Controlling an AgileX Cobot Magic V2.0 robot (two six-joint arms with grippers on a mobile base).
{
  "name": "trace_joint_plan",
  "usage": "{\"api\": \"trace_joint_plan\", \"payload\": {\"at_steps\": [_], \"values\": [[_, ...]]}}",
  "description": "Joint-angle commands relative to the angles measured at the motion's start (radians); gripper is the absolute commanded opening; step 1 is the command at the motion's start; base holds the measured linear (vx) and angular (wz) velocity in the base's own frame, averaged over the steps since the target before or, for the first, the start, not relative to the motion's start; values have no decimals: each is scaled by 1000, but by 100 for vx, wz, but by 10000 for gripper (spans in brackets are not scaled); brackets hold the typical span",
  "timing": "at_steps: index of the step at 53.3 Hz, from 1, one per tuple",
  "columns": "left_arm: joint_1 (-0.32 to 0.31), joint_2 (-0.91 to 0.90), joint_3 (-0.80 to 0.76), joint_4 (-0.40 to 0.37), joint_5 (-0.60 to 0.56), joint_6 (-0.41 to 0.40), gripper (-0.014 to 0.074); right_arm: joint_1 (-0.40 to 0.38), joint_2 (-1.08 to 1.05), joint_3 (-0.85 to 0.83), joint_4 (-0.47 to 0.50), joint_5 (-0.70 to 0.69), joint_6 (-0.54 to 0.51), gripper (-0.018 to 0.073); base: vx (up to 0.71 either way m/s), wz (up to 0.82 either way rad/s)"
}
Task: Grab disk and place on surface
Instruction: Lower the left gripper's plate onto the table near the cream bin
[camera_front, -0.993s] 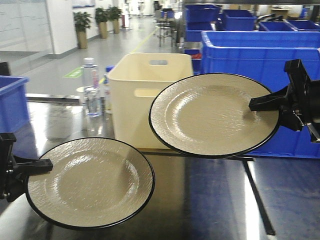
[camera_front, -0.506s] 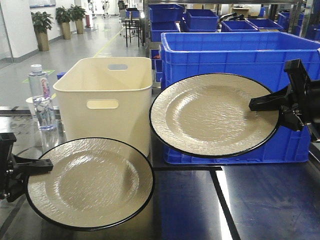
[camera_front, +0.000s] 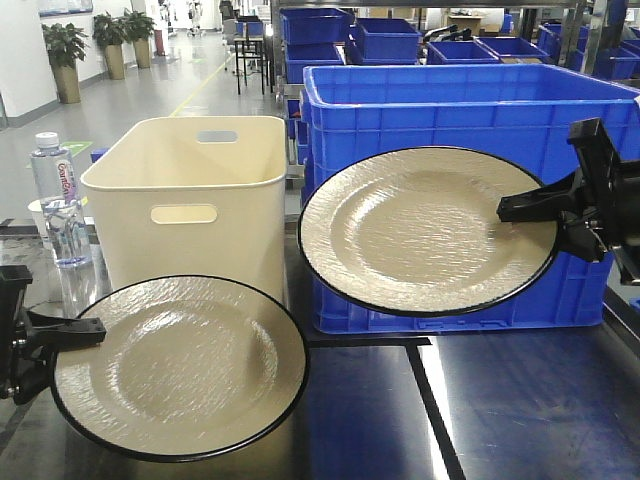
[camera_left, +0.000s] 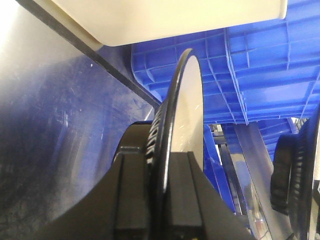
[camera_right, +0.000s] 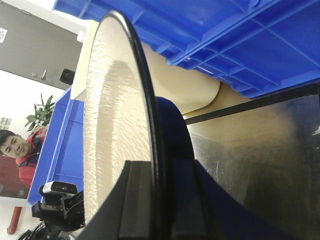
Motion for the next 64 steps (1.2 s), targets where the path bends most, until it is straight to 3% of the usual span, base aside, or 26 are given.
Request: {"api": "trace_joint_plan", "payload": {"at_steps": [1, 14, 37, 48, 57, 64], "values": [[-2, -39, -34, -132, 51, -18, -1, -4, -49, -41, 136, -34, 2, -5, 0, 0], [-2, -39, -34, -132, 51, -18, -1, -4, -49, -41, 136, -34, 2, -5, 0, 0], [-9, -38, -34, -105, -90, -15, -1, -4, -47, -41, 136, -110, 2, -5, 0, 0], [-87, -33, -30, 32, -174, -16, -1, 12, -47, -41, 137, -121, -10, -5, 0, 0], [-178, 5, -30, 16, -221, -17, 0, 51, -47, -41, 126, -123, -26, -5, 0, 0], [-213, 46, -30, 54, -225, -17, 5, 76, -47, -41, 115, -124, -27, -5, 0, 0]]}}
